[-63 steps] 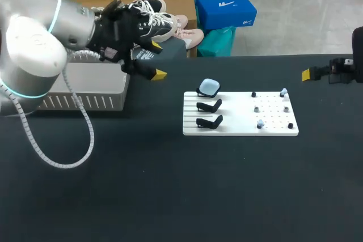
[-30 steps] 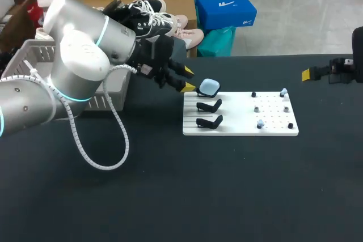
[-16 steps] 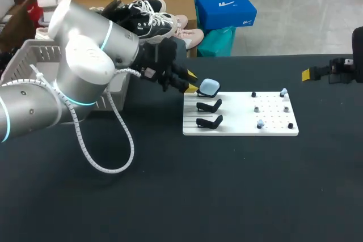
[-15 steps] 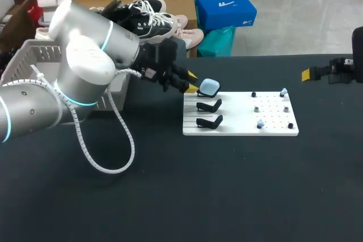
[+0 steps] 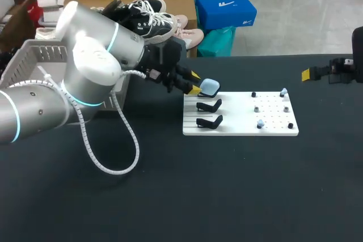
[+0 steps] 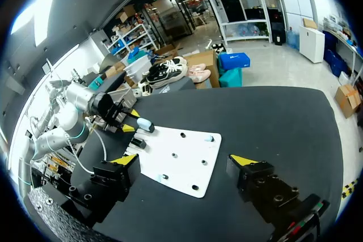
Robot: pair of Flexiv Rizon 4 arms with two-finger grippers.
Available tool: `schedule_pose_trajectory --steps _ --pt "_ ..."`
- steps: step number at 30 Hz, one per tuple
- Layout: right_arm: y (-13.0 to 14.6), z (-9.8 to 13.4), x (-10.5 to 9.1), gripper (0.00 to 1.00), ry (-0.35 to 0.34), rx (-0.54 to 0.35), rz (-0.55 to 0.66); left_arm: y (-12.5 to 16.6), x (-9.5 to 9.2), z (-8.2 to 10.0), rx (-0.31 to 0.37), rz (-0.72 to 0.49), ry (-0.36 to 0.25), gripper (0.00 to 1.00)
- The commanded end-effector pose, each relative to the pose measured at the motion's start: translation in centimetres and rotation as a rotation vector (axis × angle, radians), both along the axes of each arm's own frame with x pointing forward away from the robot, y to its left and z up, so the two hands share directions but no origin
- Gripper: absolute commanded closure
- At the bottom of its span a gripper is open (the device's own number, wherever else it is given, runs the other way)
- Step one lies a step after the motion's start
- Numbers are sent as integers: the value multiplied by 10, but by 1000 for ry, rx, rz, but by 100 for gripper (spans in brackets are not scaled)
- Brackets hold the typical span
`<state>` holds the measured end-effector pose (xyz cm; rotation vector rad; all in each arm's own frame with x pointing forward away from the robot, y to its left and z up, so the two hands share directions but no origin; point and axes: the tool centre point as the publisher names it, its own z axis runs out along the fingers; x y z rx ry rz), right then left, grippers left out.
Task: Pick up each earbud case from the left stands, insert the matching earbuds, close the lid, and place the case in the box.
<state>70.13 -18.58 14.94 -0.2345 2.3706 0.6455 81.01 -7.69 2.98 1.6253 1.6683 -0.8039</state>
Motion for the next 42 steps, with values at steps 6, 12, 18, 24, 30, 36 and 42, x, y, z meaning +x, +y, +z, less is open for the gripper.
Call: schedule_pose_trajectory --steps 6,12,18,24,30,36,42 --pt "-1 0 1 0 1 3 4 -5 9 -4 -8 -9 16 53" --pt "-1 0 1 0 1 3 4 -8 9 -6 -14 -10 21 53" --pt "-1 0 1 0 1 3 4 -12 10 -6 -22 -17 25 52" --pt "-1 0 1 0 1 3 4 -16 8 -8 -26 -22 29 52" --pt "-1 0 1 0 1 3 4 -19 7 -11 -26 -23 31 52" --pt "-1 0 1 0 1 3 4 -22 6 -11 -31 -19 27 55" --pt "-1 0 1 0 1 3 4 -22 4 -13 -36 -4 13 89"
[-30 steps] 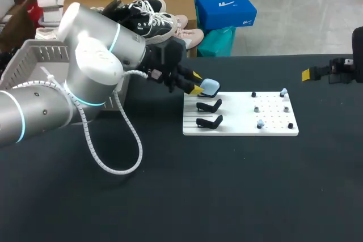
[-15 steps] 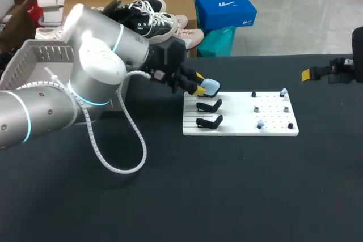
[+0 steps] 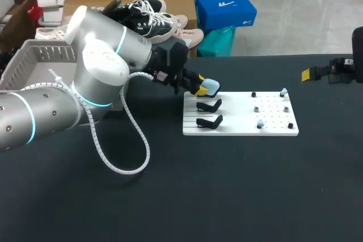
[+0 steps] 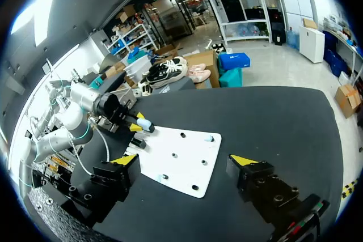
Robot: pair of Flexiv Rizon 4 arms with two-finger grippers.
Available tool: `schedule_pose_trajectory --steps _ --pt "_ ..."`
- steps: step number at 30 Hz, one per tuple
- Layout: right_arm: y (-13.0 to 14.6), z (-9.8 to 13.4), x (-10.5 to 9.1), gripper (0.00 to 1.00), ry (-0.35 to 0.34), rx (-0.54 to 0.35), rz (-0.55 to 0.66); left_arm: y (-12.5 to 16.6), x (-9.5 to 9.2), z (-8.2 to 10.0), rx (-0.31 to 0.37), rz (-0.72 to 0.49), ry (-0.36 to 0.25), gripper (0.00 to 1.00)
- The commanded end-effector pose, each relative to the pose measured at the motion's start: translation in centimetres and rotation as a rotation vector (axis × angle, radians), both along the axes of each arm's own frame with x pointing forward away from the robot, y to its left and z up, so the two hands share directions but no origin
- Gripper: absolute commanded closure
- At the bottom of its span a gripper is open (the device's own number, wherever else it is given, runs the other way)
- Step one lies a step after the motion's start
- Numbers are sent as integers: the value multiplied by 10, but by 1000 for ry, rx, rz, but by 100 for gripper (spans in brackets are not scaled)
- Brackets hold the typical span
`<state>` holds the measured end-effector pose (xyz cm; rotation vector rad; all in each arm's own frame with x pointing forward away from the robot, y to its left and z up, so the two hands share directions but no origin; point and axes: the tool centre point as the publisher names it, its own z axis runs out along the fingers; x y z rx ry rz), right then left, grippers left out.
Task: Pick up each earbud case from the left stands, insert the matching earbuds, close the lid, and place the case in the box.
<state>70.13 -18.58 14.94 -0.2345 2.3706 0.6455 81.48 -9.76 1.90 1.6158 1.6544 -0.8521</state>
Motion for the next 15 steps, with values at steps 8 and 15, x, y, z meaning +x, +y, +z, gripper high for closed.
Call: schedule_pose_trajectory --steps 8,15 --pt "-1 0 1 0 1 3 4 9 -7 8 -33 21 -14 100" --pt "-1 0 1 0 1 3 4 27 -26 52 -138 33 8 100"
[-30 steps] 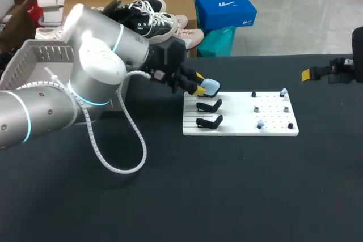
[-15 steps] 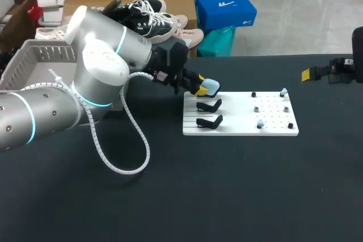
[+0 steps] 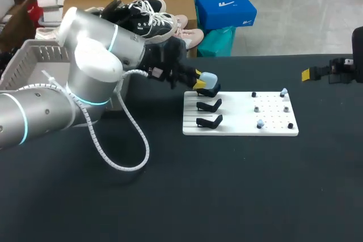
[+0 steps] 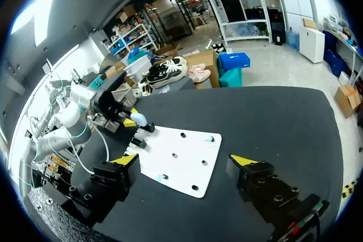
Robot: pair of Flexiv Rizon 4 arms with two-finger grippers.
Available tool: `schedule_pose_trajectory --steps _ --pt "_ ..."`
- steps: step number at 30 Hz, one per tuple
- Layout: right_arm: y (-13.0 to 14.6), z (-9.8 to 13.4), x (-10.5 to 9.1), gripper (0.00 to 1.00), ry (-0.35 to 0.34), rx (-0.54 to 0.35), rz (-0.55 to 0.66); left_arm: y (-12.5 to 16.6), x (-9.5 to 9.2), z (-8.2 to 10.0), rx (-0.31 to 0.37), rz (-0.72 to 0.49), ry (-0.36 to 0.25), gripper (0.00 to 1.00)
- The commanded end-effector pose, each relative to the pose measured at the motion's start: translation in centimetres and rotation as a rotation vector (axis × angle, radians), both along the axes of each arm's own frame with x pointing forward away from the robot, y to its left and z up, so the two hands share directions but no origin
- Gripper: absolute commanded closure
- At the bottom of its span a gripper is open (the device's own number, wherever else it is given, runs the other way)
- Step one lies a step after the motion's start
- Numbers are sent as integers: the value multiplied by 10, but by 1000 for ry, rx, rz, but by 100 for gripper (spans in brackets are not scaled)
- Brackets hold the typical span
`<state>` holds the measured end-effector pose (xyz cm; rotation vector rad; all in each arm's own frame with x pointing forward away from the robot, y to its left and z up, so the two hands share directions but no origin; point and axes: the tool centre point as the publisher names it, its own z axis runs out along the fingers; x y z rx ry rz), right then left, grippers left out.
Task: Pick up each earbud case from the left stands, insert the matching earbuds, close the lid, and place the case in the box.
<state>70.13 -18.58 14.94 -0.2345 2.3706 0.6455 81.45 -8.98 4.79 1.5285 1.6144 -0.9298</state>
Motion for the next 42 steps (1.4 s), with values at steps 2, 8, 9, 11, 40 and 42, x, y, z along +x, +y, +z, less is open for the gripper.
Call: schedule_pose_trajectory --steps 2,8,9,11,40,42 --pt "-1 0 1 0 1 3 4 23 -38 38 -75 16 -13 100" --pt "-1 0 1 0 1 3 4 19 -87 72 -157 -8 -18 100" --pt "-1 0 1 0 1 3 4 18 -95 77 -173 -15 -18 100" --pt "-1 0 1 0 1 3 4 15 -110 83 -194 -21 -23 100" --pt "-1 0 1 0 1 3 4 1 -156 96 -279 -11 -85 100" --pt "-1 0 1 0 1 3 4 1 -156 96 -279 -11 -85 100"
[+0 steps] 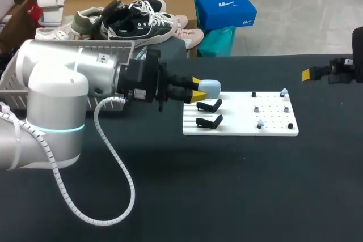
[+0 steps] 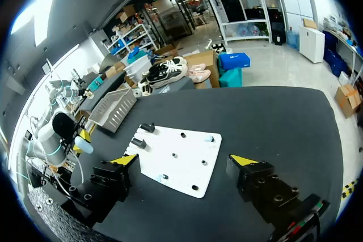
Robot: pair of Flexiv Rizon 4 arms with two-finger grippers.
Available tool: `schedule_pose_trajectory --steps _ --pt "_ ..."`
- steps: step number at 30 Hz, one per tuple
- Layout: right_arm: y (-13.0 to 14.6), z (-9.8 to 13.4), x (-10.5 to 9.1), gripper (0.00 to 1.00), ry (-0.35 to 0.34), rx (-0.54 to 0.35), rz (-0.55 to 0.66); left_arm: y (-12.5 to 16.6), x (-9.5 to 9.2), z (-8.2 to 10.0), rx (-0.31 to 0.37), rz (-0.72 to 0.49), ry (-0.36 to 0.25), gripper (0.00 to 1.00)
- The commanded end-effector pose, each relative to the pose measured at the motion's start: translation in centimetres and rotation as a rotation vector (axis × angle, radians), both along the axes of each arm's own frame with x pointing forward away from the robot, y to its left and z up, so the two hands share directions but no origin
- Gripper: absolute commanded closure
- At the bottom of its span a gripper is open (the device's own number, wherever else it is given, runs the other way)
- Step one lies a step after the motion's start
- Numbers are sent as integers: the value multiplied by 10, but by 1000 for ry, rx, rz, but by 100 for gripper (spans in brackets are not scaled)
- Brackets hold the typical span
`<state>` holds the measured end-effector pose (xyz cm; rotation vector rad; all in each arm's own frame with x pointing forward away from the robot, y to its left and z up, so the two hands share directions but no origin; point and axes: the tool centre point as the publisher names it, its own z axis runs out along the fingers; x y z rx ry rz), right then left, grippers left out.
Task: Pick up each earbud case from the left stands, insert the matching earbuds, close the lid, and place the case in the box.
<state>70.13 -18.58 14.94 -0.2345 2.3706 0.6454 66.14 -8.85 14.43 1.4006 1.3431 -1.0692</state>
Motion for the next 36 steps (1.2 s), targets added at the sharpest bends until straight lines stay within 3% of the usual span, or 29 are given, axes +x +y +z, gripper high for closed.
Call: schedule_pose_trajectory --steps 1,8,10,22,36 --pt "-1 0 1 0 1 3 5 0 -3 0 -6 43 -12 100" --pt "-1 0 1 0 1 3 5 4 -2 -2 -5 30 -12 100" --pt "-1 0 1 0 1 3 5 2 -2 -1 -31 7 4 100" --pt "-1 0 1 0 1 3 5 -28 -1 -14 -34 -85 -21 100" --pt "36 21 -49 0 -31 -30 178 -45 9 -26 -39 -100 -37 100"
